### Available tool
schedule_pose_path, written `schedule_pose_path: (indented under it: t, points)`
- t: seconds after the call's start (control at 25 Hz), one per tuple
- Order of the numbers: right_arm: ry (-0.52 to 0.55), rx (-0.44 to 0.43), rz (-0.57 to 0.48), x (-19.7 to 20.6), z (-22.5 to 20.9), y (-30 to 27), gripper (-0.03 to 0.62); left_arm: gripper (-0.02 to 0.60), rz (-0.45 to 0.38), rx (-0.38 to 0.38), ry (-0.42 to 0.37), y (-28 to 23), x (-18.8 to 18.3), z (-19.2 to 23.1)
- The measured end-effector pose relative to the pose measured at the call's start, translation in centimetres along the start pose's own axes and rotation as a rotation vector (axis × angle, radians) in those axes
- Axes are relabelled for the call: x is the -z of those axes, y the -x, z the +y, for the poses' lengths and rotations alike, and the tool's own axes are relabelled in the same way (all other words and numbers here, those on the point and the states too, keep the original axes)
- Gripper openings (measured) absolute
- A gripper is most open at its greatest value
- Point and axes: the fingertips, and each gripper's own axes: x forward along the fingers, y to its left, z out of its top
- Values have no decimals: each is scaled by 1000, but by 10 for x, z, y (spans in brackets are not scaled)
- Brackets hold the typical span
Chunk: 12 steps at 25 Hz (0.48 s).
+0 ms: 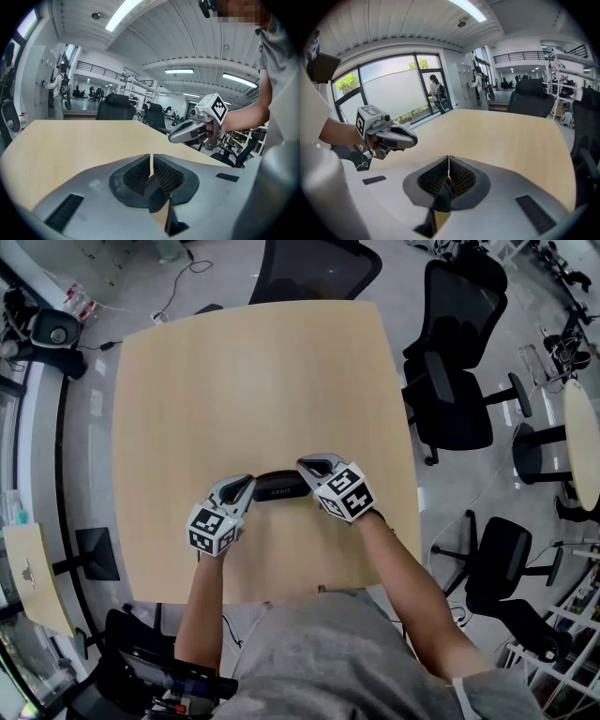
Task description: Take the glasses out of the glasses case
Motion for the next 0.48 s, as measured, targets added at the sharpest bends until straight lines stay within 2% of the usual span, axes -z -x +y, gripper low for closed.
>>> schedule_pose_path:
  t: [0.24,0.48]
  points:
    - [-72,-3,95,34,-17,-32,8,8,40,34,18,-24,19,3]
    - [-135,-59,175,61,-12,-46,8,8,106,111,58,-38,43,-7]
